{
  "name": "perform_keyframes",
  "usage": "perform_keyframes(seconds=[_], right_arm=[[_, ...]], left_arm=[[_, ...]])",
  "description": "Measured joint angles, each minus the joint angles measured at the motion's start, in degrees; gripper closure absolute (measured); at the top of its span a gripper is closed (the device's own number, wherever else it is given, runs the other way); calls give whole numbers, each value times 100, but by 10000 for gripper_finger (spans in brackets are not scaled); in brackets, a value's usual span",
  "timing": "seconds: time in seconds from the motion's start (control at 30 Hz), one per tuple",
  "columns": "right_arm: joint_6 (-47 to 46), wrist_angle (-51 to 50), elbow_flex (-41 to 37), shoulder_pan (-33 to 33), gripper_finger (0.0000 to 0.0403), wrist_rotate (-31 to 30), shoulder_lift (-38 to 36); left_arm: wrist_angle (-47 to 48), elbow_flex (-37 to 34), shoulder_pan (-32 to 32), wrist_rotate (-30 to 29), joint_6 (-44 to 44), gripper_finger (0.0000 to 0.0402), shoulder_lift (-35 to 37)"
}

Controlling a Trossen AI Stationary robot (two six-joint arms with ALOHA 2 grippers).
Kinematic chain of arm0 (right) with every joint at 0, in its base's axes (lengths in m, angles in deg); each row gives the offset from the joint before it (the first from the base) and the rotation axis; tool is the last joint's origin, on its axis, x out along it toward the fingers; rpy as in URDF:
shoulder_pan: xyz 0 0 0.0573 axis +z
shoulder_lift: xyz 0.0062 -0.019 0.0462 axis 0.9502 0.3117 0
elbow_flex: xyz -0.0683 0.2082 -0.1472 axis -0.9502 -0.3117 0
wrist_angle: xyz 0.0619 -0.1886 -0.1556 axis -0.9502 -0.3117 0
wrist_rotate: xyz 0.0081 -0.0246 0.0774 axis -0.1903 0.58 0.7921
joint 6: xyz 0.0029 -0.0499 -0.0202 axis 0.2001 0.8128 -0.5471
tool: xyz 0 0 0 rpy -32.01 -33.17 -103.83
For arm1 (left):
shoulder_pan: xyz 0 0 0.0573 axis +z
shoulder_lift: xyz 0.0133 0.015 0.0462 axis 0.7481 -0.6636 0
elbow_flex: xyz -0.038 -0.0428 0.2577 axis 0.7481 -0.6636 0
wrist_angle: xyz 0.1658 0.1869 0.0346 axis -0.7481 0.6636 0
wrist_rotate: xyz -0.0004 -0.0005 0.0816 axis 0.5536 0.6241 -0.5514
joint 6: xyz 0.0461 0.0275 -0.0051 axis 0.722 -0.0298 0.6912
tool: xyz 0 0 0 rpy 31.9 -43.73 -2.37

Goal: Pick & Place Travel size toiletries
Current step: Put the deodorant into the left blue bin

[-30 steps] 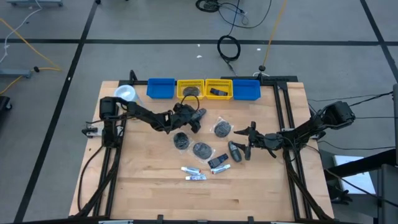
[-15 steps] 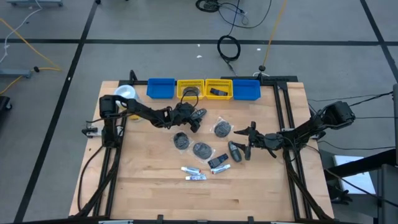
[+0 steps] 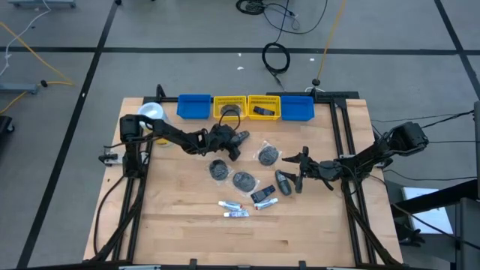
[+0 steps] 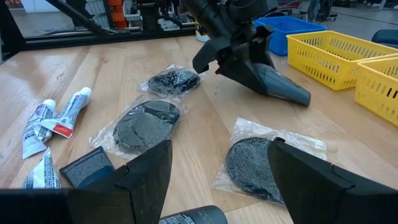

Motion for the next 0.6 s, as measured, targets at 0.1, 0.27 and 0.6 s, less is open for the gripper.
perform_keyframes(seconds=[0.1,0.27,0.6], right_arm=[[0,0,0,1,147,0,0],[0,-5,0,0,147,-2,0],[0,-11,0,0,147,-2,0]], left_arm=[[66,0,-32,-2,217,203,53],[354,0,-119,-220,443,174,430],[2208,0,-399,-1588,1129,190,2199]])
